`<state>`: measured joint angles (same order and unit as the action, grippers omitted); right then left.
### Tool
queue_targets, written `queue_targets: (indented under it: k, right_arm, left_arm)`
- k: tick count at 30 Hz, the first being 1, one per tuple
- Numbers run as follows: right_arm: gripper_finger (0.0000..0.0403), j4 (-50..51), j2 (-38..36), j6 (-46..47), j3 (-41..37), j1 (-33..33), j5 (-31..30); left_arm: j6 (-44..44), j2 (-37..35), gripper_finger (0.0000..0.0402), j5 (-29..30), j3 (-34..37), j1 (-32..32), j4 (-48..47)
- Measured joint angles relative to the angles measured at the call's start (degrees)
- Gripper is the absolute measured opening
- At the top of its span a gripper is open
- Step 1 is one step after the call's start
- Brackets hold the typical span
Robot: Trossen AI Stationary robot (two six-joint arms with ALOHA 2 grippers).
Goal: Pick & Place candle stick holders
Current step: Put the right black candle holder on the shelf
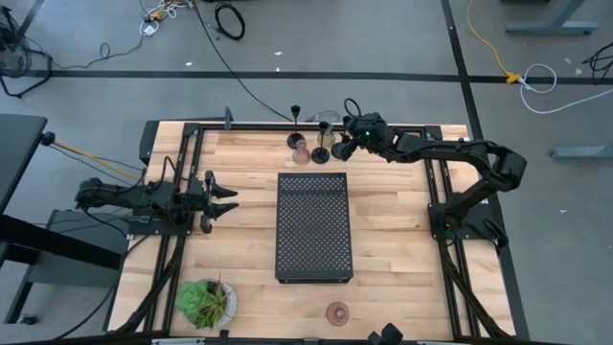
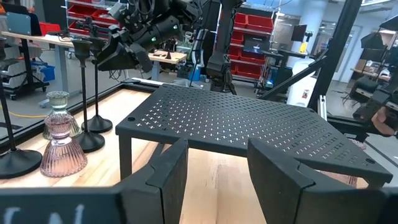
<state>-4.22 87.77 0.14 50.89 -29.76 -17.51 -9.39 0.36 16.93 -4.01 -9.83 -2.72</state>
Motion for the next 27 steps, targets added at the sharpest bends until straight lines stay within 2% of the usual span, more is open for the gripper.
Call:
queue_targets:
  k: [9,11,27]
  right_arm:
    - [0.0032,0.27,0.0,-0.02,0.0,-0.04,1.37]
    - [0.0011,0.23,0.0,0.0,0.0,-0.04,1.65]
    - [0.0,1.77,-0.04,0.89,-0.02,-0.04,2.07]
  left_arm:
    - [-0.26,0.0,0.017,0.0,0.0,0.01,-0.02]
    - [-0.26,0.0,0.017,0.0,0.0,-0.01,-0.02]
    - [-0.37,0.0,0.017,0.0,0.0,-0.01,-0.02]
